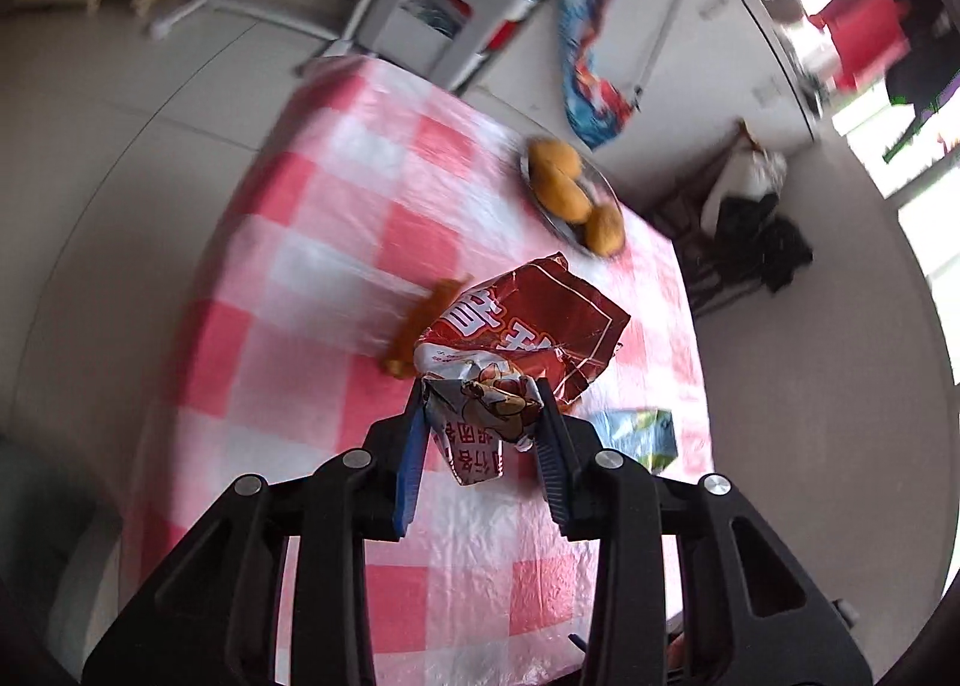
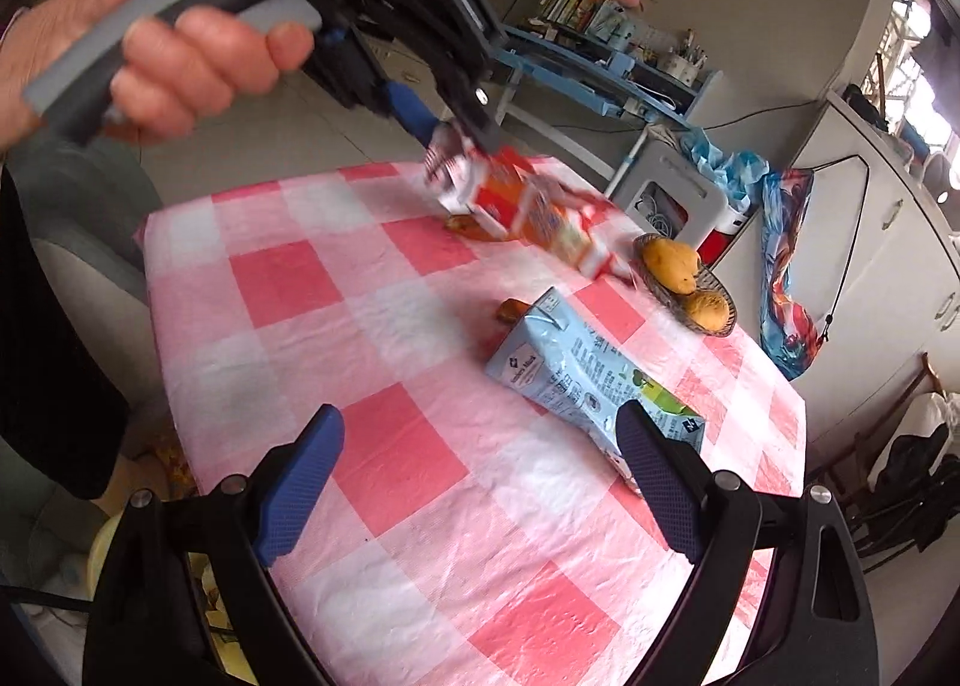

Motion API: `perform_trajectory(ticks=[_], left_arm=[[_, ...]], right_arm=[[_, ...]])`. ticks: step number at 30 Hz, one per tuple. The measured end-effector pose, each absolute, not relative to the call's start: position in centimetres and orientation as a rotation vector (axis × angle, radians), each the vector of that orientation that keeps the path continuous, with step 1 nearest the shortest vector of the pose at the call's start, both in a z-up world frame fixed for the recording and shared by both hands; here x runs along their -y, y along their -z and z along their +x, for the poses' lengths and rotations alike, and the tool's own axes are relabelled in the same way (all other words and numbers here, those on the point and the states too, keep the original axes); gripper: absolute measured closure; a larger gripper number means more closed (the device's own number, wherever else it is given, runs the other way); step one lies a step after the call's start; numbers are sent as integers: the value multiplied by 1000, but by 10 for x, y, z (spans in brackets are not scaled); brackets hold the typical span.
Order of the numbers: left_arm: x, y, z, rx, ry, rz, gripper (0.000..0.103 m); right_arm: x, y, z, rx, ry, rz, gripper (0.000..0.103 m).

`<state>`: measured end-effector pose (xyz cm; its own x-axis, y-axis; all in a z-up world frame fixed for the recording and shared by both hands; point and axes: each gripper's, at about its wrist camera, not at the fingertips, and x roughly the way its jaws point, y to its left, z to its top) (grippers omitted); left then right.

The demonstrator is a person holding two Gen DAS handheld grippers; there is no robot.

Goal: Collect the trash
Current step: 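Grasp the red-and-white snack wrapper with the left tool and lift it, then grasp the long orange peel with the right tool while the left tool holds the wrapper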

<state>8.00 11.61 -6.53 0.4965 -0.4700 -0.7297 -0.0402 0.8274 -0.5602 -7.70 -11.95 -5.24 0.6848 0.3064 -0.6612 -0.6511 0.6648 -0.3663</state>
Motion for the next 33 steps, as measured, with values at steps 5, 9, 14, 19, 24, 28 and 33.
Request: perform_trajectory(ticks=[5, 9, 14, 19, 24, 28, 33], left_arm=[[-117, 62, 79, -1008, 261, -573, 70], [-98, 60, 83, -1025, 281, -519, 70], [-86, 58, 86, -1028, 289, -476, 70], [-95, 54, 88, -1001, 218, -467, 70], [-118, 34, 87, -887, 107, -511, 70], [-132, 20, 84, -805, 65, -543, 70], [-161, 6, 81, -729, 15, -628, 70]], right_arm=[[124, 48, -65, -596, -551, -618, 15], [128, 44, -47, -571, -520, -661, 13], [124, 50, -21, -593, -558, -695, 11], [115, 50, -19, -579, -596, -659, 11], [89, 42, -20, -562, -690, -576, 11], [58, 48, -1, -626, -691, -524, 11], [29, 55, 50, -777, -595, -375, 16]])
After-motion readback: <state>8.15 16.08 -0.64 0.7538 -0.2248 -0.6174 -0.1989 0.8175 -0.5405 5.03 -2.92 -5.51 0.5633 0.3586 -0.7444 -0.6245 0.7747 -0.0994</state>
